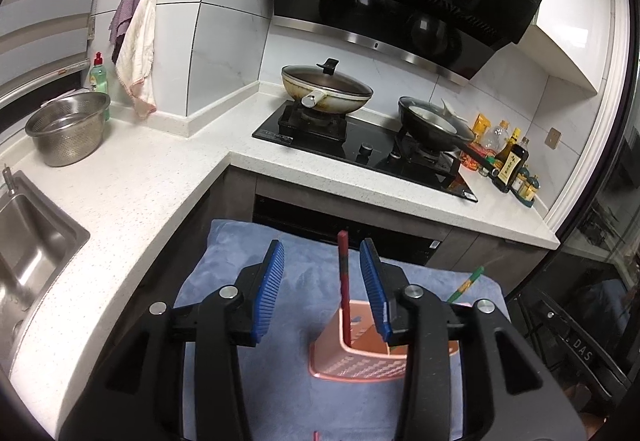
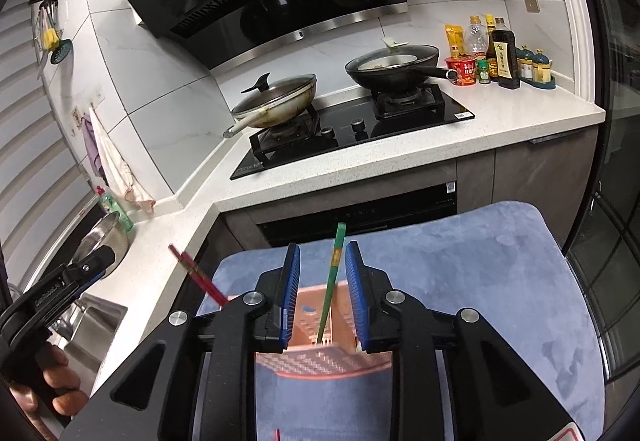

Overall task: Organize utensils
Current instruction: 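Bring both open tools back down to the remaining utensils on the mat, then grasp a dark red chopstick with right tool while left tool moves to a red chopstick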

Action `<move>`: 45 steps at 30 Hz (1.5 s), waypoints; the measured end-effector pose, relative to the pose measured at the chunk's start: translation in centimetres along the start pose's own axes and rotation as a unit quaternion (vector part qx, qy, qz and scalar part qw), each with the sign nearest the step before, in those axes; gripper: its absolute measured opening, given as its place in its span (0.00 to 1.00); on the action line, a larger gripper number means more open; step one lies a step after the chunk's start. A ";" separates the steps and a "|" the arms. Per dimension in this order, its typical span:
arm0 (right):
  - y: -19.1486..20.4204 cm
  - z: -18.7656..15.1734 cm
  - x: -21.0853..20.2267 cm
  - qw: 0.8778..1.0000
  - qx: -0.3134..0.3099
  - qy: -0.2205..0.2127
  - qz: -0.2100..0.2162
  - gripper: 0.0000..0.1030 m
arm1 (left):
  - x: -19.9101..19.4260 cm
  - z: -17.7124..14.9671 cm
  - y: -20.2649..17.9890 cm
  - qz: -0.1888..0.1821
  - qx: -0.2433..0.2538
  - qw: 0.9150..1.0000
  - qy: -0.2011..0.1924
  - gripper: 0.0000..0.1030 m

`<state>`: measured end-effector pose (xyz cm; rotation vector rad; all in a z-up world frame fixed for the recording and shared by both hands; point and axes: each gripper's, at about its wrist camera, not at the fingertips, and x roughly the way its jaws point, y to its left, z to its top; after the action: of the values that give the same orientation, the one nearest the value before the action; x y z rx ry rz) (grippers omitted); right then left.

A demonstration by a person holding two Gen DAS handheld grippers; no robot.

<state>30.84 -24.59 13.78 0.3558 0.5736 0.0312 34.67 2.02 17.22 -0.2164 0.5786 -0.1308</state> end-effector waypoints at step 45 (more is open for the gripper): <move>-4.5 -30.4 -9.8 0.963 -0.111 0.239 -0.053 0.23 | -8.0 -27.7 2.2 0.055 0.051 0.974 0.212 0.37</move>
<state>6.01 -20.33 -6.31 0.0935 1.0578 0.0794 12.85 1.03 -1.68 -0.0542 1.0049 -0.0987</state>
